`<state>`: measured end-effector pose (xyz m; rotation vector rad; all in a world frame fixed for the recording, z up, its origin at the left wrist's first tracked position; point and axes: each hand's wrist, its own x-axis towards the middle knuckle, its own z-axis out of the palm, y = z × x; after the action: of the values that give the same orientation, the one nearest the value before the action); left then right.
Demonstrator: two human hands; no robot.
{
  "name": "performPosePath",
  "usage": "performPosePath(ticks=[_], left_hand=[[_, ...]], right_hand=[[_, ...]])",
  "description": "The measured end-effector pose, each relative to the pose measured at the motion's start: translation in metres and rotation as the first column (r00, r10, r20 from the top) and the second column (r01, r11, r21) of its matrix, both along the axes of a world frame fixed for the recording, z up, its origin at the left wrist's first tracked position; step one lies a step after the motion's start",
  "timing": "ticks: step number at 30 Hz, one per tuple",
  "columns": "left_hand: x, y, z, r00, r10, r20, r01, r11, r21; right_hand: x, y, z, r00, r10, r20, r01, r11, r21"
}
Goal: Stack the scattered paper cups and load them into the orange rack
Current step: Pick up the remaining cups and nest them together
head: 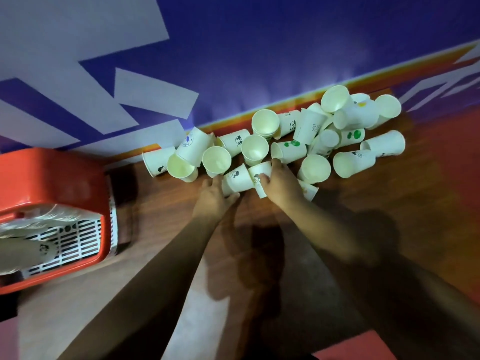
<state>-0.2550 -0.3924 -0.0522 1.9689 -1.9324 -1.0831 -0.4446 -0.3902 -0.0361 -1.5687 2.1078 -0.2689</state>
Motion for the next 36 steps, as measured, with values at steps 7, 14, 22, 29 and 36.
performPosePath(ticks=[7, 14, 22, 29, 36], left_hand=[[0.002, 0.01, -0.01, 0.997, -0.077, -0.027, 0.079, 0.996, 0.052], [0.037, 0.042, -0.008, 0.988, -0.066, -0.14, 0.084, 0.988, 0.127], [0.042, 0.089, -0.015, 0.897, 0.105, -0.429, 0.015, 0.963, 0.268], [0.015, 0.106, -0.026, 0.919, -0.102, -0.382, 0.138, 0.988, 0.07], [0.059, 0.102, -0.017, 0.971, -0.176, -0.161, 0.189, 0.979, 0.071]], right_hand=[[0.001, 0.002, -0.004, 0.972, 0.235, 0.013, -0.235, 0.965, 0.12], [-0.006, 0.015, 0.014, 0.973, 0.144, 0.18, -0.125, 0.986, -0.108], [-0.004, 0.062, 0.041, 0.807, -0.205, 0.554, 0.221, 0.974, 0.039], [0.016, 0.117, 0.041, 0.678, -0.181, 0.712, 0.246, 0.969, 0.013], [0.035, 0.146, 0.03, 0.781, -0.088, 0.619, 0.123, 0.992, -0.013]])
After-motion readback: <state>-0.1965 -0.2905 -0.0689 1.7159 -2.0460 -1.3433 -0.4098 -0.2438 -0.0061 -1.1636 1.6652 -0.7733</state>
